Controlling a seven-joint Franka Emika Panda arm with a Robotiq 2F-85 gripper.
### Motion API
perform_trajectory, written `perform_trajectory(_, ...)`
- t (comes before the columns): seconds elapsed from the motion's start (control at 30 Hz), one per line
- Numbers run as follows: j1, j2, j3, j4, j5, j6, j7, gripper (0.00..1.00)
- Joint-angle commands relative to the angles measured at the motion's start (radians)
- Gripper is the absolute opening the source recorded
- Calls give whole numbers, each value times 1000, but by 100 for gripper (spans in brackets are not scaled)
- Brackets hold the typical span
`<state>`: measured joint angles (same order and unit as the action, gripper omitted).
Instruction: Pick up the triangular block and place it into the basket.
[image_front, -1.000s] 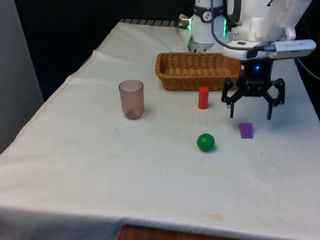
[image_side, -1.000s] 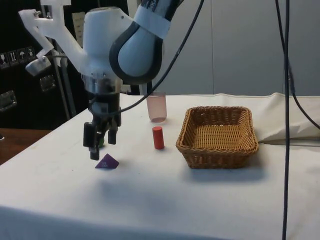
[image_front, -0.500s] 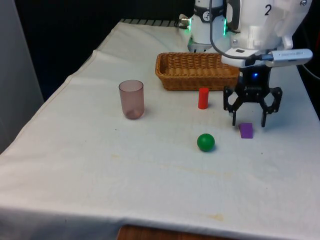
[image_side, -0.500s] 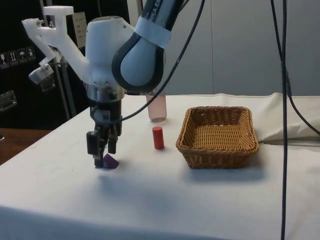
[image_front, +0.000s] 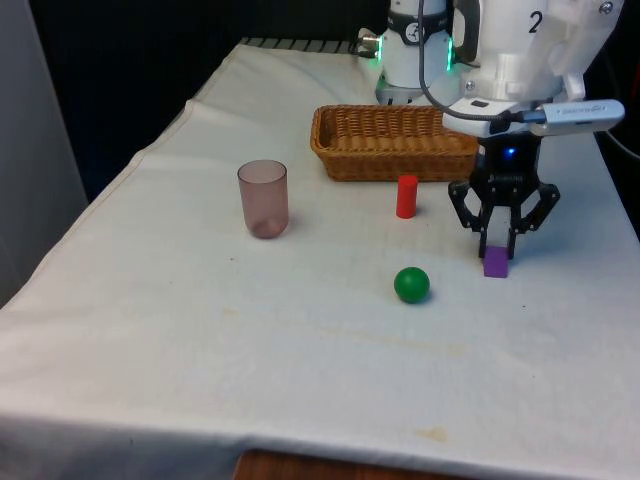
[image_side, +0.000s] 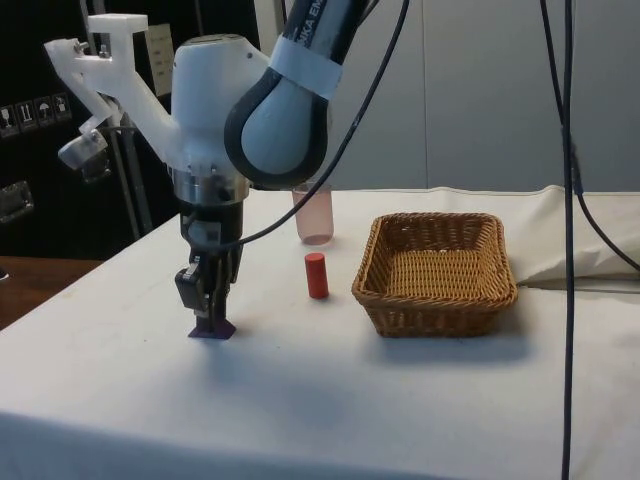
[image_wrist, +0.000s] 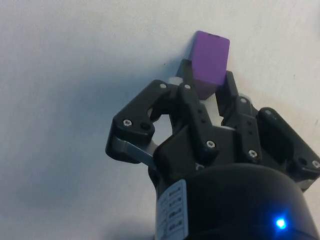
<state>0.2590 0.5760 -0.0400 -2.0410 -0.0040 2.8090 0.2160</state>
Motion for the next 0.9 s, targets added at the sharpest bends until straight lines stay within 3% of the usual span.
perform_trajectory(0.0, 3, 3, -3, 1, -2, 5, 3, 33)
perform_trajectory(0.33, 0, 0, 0, 1, 0, 0, 0, 33)
perform_trajectory(0.87, 1, -142, 2, -38, 0, -116, -4, 33)
